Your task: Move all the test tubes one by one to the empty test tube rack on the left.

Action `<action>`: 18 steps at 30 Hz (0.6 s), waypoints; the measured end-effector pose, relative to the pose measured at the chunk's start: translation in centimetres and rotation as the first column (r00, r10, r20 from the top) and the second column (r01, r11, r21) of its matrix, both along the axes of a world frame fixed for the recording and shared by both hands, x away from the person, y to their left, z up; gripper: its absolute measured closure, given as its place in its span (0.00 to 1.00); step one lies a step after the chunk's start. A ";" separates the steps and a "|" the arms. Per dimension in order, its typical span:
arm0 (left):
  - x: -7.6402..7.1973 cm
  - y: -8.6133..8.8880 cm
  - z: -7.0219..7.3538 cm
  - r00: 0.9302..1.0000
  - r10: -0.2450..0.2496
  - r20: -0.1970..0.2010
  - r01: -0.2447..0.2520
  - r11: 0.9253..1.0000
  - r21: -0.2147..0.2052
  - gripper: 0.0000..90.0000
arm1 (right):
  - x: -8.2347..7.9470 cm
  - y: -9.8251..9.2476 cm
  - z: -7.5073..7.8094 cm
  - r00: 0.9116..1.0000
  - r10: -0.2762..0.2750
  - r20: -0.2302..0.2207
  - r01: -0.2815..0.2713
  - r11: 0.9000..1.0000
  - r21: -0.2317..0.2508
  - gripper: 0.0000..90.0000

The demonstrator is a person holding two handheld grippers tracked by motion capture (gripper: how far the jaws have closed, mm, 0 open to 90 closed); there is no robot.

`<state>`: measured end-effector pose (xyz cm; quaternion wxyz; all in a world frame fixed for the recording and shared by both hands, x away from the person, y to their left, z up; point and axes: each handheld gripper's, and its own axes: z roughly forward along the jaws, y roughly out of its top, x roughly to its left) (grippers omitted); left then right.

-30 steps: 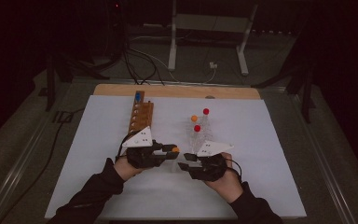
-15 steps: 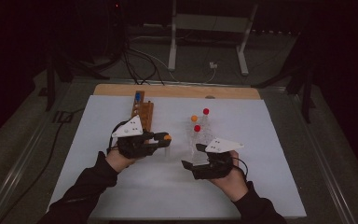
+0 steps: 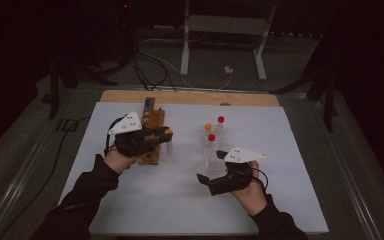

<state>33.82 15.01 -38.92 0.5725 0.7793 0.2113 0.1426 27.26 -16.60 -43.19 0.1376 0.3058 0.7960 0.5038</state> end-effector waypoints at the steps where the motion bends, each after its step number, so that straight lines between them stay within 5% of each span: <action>1: 0.2 0.2 0.1 1.000 0.009 0.003 -0.009 1.000 -0.002 0.80 | 0.0 0.0 0.0 1.000 -0.002 0.004 0.002 1.000 -0.001 0.00; 10: 1.8 2.5 0.7 0.991 0.128 0.028 -0.128 0.991 -0.032 0.80 | -0.1 -0.1 0.2 1.000 0.006 0.002 -0.006 1.000 0.016 0.00; 18: 3.8 4.5 0.7 0.970 0.241 0.040 -0.240 0.970 -0.035 0.80 | -0.1 -0.1 0.3 1.000 0.012 0.002 -0.012 1.000 0.019 0.00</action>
